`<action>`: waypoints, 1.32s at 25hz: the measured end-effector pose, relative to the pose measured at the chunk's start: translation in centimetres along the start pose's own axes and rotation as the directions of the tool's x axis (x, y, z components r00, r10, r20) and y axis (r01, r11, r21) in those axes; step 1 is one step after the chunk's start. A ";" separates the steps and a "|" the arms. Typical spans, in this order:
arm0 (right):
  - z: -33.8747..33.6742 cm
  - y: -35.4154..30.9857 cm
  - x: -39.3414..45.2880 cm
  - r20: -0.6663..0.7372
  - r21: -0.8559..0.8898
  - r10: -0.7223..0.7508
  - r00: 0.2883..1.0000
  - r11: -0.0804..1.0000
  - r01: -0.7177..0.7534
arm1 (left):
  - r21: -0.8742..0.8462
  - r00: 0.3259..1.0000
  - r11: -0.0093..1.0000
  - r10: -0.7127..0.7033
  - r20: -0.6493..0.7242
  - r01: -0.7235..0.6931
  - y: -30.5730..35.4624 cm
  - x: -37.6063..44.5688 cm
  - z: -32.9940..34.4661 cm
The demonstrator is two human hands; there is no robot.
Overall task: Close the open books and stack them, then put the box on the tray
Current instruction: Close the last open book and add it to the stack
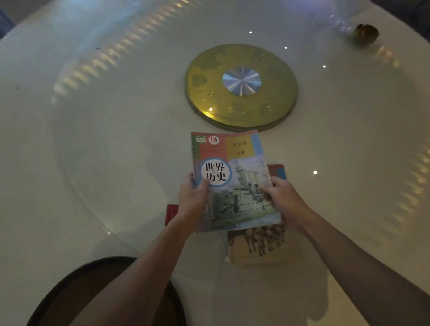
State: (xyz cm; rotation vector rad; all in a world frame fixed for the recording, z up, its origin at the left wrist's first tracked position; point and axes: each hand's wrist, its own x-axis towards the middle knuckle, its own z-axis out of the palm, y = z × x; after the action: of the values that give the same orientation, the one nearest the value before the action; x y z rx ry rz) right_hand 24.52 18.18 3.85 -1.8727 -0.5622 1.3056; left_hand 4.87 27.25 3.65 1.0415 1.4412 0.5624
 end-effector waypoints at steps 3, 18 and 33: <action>-3.0 2.0 -1.5 -0.087 -0.043 -0.016 0.996 0.999 0.012 | 0.078 1.000 0.997 0.011 0.018 -0.013 -1.2 -1.5 3.4; -5.2 9.5 -2.2 -0.216 -0.602 -0.121 0.969 0.798 -0.035 | 0.599 0.991 0.789 0.118 0.070 -0.136 -7.0 -4.7 6.7; -5.0 8.9 -0.7 -0.235 -0.452 -0.026 0.972 0.888 -0.085 | 0.370 0.999 0.928 -0.050 0.007 0.044 -7.6 -4.9 5.8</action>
State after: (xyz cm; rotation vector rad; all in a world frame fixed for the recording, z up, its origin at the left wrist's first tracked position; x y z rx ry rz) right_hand 28.24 10.65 -1.92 -2.3946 -0.7685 1.0008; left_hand 7.87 18.09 -1.14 1.2985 1.5897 0.2483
